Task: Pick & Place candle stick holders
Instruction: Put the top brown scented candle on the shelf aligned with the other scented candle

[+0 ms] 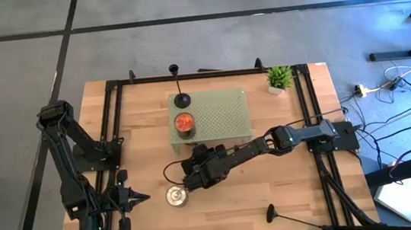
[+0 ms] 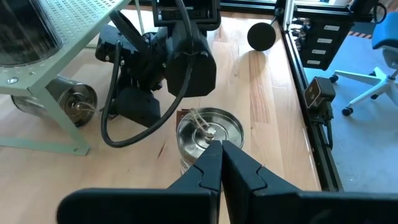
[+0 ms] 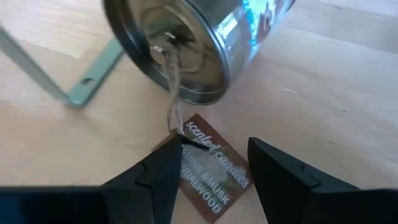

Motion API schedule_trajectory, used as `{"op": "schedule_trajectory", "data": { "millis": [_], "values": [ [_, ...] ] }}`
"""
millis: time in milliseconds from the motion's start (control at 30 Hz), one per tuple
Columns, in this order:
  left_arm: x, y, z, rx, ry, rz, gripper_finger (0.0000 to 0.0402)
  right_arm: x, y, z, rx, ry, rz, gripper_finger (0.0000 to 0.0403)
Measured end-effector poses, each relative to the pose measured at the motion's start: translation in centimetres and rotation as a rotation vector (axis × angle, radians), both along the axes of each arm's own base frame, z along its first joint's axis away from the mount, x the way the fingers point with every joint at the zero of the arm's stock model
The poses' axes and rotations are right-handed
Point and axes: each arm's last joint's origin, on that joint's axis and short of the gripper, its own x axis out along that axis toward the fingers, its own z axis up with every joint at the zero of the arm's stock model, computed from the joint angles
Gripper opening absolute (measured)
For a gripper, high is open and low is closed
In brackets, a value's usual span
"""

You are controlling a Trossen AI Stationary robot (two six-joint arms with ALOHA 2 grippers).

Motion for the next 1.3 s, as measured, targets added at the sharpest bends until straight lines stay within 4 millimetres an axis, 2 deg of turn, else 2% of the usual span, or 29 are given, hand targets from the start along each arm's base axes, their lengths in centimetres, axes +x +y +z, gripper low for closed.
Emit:
{"op": "schedule_trajectory", "data": {
  "millis": [167,1300],
  "values": [
    [0.0,0.0,0.0,0.000,0.001,-0.001,0.0002,0.7,0.1,0.2,0.004,-0.037,0.035,0.0188],
    [0.0,0.0,0.0,0.033,0.013,-0.021,0.0002,2.2,0.0,1.0,-0.146,-0.184,0.047,0.0188]
  ]
}}
